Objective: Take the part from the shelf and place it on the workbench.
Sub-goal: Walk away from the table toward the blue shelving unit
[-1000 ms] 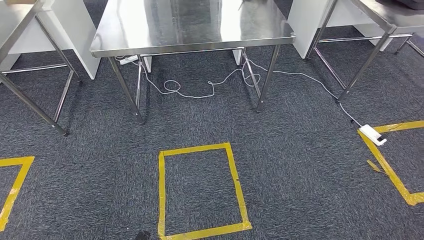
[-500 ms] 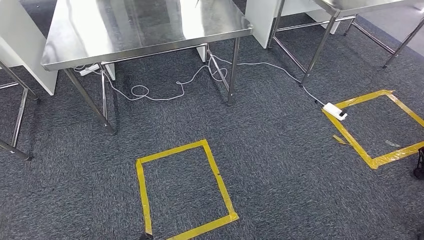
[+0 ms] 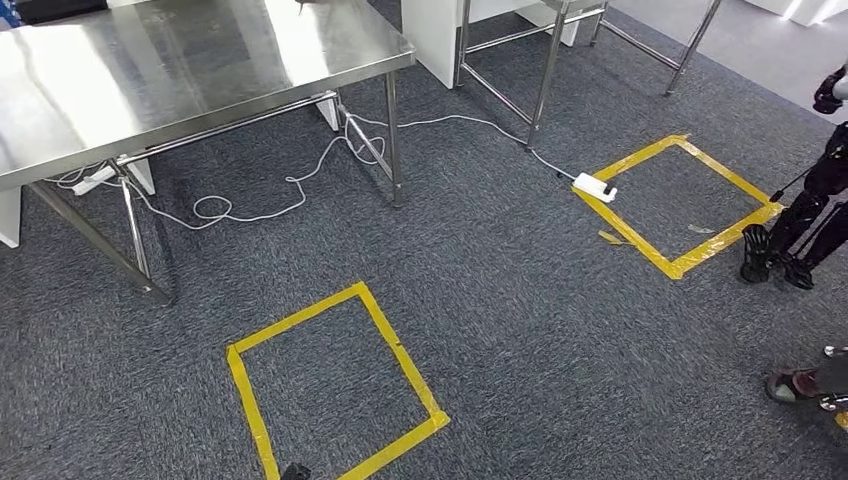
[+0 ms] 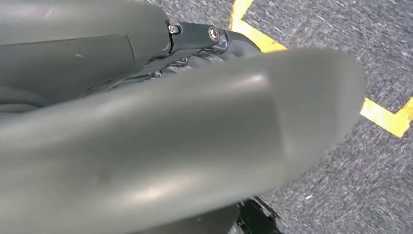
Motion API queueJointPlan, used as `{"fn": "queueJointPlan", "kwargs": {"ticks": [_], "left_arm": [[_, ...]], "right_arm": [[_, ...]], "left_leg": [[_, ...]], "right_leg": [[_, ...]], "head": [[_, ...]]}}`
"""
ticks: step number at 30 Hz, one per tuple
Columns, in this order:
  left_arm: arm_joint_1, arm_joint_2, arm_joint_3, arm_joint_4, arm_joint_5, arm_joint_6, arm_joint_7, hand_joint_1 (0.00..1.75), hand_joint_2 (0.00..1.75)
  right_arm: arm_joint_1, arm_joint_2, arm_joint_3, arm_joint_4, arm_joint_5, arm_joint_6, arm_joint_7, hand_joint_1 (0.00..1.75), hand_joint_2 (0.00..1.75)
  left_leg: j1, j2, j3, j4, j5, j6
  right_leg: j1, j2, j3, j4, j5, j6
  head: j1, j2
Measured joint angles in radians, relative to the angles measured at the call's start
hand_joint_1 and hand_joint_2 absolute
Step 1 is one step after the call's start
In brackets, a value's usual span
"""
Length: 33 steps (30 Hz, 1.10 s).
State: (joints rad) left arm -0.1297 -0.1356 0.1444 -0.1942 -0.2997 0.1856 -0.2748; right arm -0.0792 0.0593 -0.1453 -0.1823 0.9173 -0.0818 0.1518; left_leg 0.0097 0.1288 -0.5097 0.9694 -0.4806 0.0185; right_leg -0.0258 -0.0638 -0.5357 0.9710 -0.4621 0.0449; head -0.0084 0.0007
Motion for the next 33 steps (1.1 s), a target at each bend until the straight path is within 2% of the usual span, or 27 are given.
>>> {"fn": "queueJointPlan", "kwargs": {"ticks": [1,2,4,5,6,7,8,9,11,13,15,16,17,18,19,20,21,22,23,24,26,27,28,29,31,32,33], "left_arm": [[-0.001,0.0,0.0,0.0,-0.001,0.0,0.0,0.0,0.0],[-0.002,0.0,0.0,0.0,-0.001,0.0,0.0,0.0,0.0],[0.0,0.0,0.0,0.0,-0.003,0.0,0.0,0.0,0.0],[0.002,0.0,0.0,0.0,-0.003,0.0,0.0,0.0,0.0],[0.004,0.001,0.0,0.0,-0.003,0.0,0.0,0.0,0.0],[0.006,0.001,0.001,0.0,-0.003,-0.001,0.0,0.0,0.0],[0.007,0.001,0.001,0.0,-0.003,-0.002,0.0,0.0,0.0],[0.007,0.001,0.001,0.0,-0.004,-0.004,0.0,0.0,0.0],[0.007,0.002,0.001,0.0,-0.006,-0.008,0.001,0.0,0.0],[0.005,0.002,0.001,0.001,-0.006,-0.008,0.001,0.0,0.0],[0.003,0.002,0.001,0.0,-0.009,-0.01,-0.001,0.0,0.0],[0.002,0.002,0.001,0.0,-0.012,-0.01,-0.002,0.0,0.0],[0.001,0.002,0.001,0.0,-0.014,-0.01,-0.003,0.0,0.0],[0.0,0.001,0.001,0.0,-0.014,-0.009,-0.003,0.0,0.0],[0.0,0.001,0.001,0.0,-0.014,-0.008,-0.002,0.0,0.0],[0.001,0.001,0.001,0.0,-0.013,-0.006,0.0,0.0,0.0],[0.002,0.001,0.001,0.0,-0.012,-0.005,0.001,0.0,0.0],[0.002,0.001,0.001,0.0,-0.012,-0.004,0.002,0.0,0.0],[0.002,0.001,0.001,0.0,-0.011,-0.003,0.002,0.0,0.0],[0.002,0.001,0.001,0.0,-0.011,-0.001,0.002,0.0,0.0],[0.002,0.001,0.001,0.0,-0.01,0.0,0.002,0.0,0.0],[0.001,0.001,0.001,0.0,-0.011,-0.001,0.002,0.0,0.0],[0.001,0.001,0.001,0.0,-0.012,-0.003,0.002,0.0,0.0],[0.0,0.001,0.001,0.0,-0.012,-0.005,0.002,0.0,0.0],[-0.003,0.0,0.001,0.0,-0.013,-0.008,0.002,0.0,0.0],[-0.005,0.0,0.001,0.0,-0.013,-0.008,0.002,0.0,0.0],[-0.005,-0.001,0.001,0.0,-0.013,-0.008,0.002,0.0,0.0]], "right_arm": [[0.0,0.0,0.0,0.0,0.002,0.0,0.0,0.0,0.0],[0.001,-0.001,0.0,0.0,0.003,0.001,-0.001,0.0,0.0],[0.0,-0.001,-0.001,0.0,0.003,0.006,-0.004,0.0,0.0],[0.0,-0.001,-0.001,0.0,0.003,0.007,-0.004,0.0,0.0],[0.001,-0.001,-0.002,0.0,0.003,0.008,-0.004,0.0,0.0],[0.002,-0.001,-0.003,0.0,0.004,0.009,-0.003,0.0,0.0],[0.004,-0.001,-0.005,0.0,0.004,0.011,-0.004,0.0,0.0],[0.005,-0.001,-0.006,0.0,0.006,0.013,-0.007,0.0,0.0],[0.004,-0.001,-0.007,0.0,0.008,0.015,-0.01,0.0,0.0],[0.003,-0.001,-0.007,0.0,0.012,0.012,-0.006,0.0,0.0],[0.005,-0.001,-0.008,0.0,0.016,0.015,-0.007,0.0,0.0],[0.006,-0.001,-0.008,0.0,0.017,0.017,-0.01,0.0,0.0],[0.006,-0.002,-0.008,0.001,0.018,0.019,-0.012,0.0,0.0],[0.005,-0.002,-0.008,0.001,0.021,0.019,-0.011,0.0,0.0],[0.004,-0.001,-0.008,0.001,0.023,0.018,-0.008,0.0,0.0],[0.002,-0.001,-0.008,0.001,0.025,0.016,-0.003,0.0,0.0],[0.002,-0.001,-0.008,0.001,0.026,0.015,0.001,0.0,0.0],[0.003,-0.001,-0.008,0.001,0.026,0.015,0.004,0.0,0.0],[0.005,-0.002,-0.008,0.001,0.027,0.015,0.006,0.0,0.0],[0.006,-0.004,-0.008,0.001,0.027,0.015,0.008,0.0,0.0],[0.004,-0.006,-0.008,0.001,0.027,0.015,0.009,0.0,0.0],[0.002,-0.006,-0.008,0.001,0.027,0.017,0.008,0.0,0.0],[0.001,-0.006,-0.008,0.001,0.027,0.021,0.005,0.0,0.0],[0.001,-0.006,-0.008,0.001,0.028,0.026,0.002,0.0,0.0],[0.003,-0.006,-0.008,0.001,0.028,0.033,-0.002,0.0,0.0],[0.004,-0.005,-0.009,0.001,0.029,0.033,-0.002,0.0,0.0],[0.005,-0.006,-0.009,0.001,0.031,0.033,-0.002,0.0,0.0]], "left_leg": [[0.004,-0.013,-0.002,0.01,-0.011,-0.006],[0.008,-0.039,-0.012,0.036,-0.033,-0.011],[0.012,-0.103,-0.061,0.151,-0.106,-0.014],[0.012,-0.12,-0.094,0.223,-0.14,-0.013],[0.012,-0.128,-0.121,0.281,-0.16,-0.012],[0.012,-0.131,-0.133,0.305,-0.159,-0.011],[0.012,-0.132,-0.127,0.289,-0.137,-0.009],[0.014,-0.137,-0.103,0.236,-0.101,-0.008],[0.019,-0.175,-0.043,0.105,-0.04,-0.006],[0.016,-0.2,-0.019,0.047,-0.024,-0.001],[0.009,-0.183,-0.023,0.045,-0.019,0.011],[0.008,-0.172,-0.024,0.041,-0.014,0.02],[0.007,-0.159,-0.025,0.037,-0.009,0.03],[0.008,-0.145,-0.027,0.034,-0.004,0.038],[0.007,-0.131,-0.029,0.033,-0.003,0.043],[0.006,-0.115,-0.032,0.034,-0.002,0.046],[0.004,-0.1,-0.034,0.034,-0.002,0.046],[0.004,-0.085,-0.036,0.034,-0.001,0.046],[0.003,-0.07,-0.037,0.034,-0.001,0.046],[0.003,-0.057,-0.037,0.034,-0.001,0.045],[0.0,-0.033,-0.033,0.036,-0.004,0.038],[-0.003,-0.022,-0.031,0.036,-0.006,0.032],[-0.006,-0.012,-0.027,0.037,-0.008,0.025],[-0.007,-0.001,-0.024,0.036,-0.01,0.019],[-0.004,0.019,-0.02,0.035,-0.012,0.007],[0.0,0.014,-0.021,0.042,-0.02,0.001],[0.004,-0.007,-0.03,0.067,-0.04,-0.004]], "right_leg": [[-0.004,0.012,0.0,0.0,0.003,-0.007],[-0.008,0.024,0.0,-0.001,0.006,-0.016],[-0.009,0.047,-0.003,-0.001,0.014,-0.031],[-0.006,0.06,-0.007,0.0,0.016,-0.036],[-0.003,0.074,-0.009,0.002,0.017,-0.037],[-0.001,0.089,-0.011,0.004,0.018,-0.038],[0.0,0.104,-0.012,0.007,0.018,-0.038],[0.0,0.119,-0.013,0.012,0.018,-0.037],[0.002,0.146,-0.019,0.022,0.017,-0.034],[0.007,0.166,-0.032,0.028,0.019,-0.024],[0.01,0.181,-0.046,0.025,0.025,-0.007],[0.009,0.175,-0.053,0.03,0.025,-0.002],[0.01,0.156,-0.066,0.051,0.013,-0.001],[0.01,0.131,-0.086,0.093,-0.011,-0.004],[0.009,0.103,-0.114,0.154,-0.043,-0.008],[0.008,0.086,-0.149,0.227,-0.079,-0.011],[0.007,0.079,-0.176,0.29,-0.104,-0.009],[0.006,0.076,-0.189,0.325,-0.117,-0.003],[0.005,0.072,-0.178,0.319,-0.113,0.004],[0.005,0.066,-0.145,0.27,-0.095,0.013],[0.005,0.021,-0.055,0.119,-0.05,0.022],[0.008,0.001,-0.024,0.065,-0.034,0.018],[0.011,-0.013,-0.009,0.035,-0.025,0.01],[0.016,-0.013,-0.01,0.028,-0.022,0.0],[0.017,0.012,-0.013,0.027,-0.017,-0.015],[0.014,0.024,-0.011,0.025,-0.013,-0.022],[0.01,0.036,-0.009,0.023,-0.009,-0.029]], "head": [[0.0,0.0],[-0.001,0.0],[-0.003,0.0],[-0.004,0.0],[-0.004,0.0],[-0.004,0.0],[-0.004,0.0],[-0.004,0.0],[-0.004,0.0],[-0.003,0.0],[-0.002,0.0],[-0.003,0.0],[-0.001,0.0],[0.001,0.0],[0.003,0.0],[0.005,0.0],[0.005,0.0],[0.005,0.0],[0.005,0.0],[0.006,0.0],[0.007,0.0],[0.006,0.0],[0.005,0.0],[0.004,0.0],[0.001,0.0],[0.001,0.0],[0.0,0.0]]}}
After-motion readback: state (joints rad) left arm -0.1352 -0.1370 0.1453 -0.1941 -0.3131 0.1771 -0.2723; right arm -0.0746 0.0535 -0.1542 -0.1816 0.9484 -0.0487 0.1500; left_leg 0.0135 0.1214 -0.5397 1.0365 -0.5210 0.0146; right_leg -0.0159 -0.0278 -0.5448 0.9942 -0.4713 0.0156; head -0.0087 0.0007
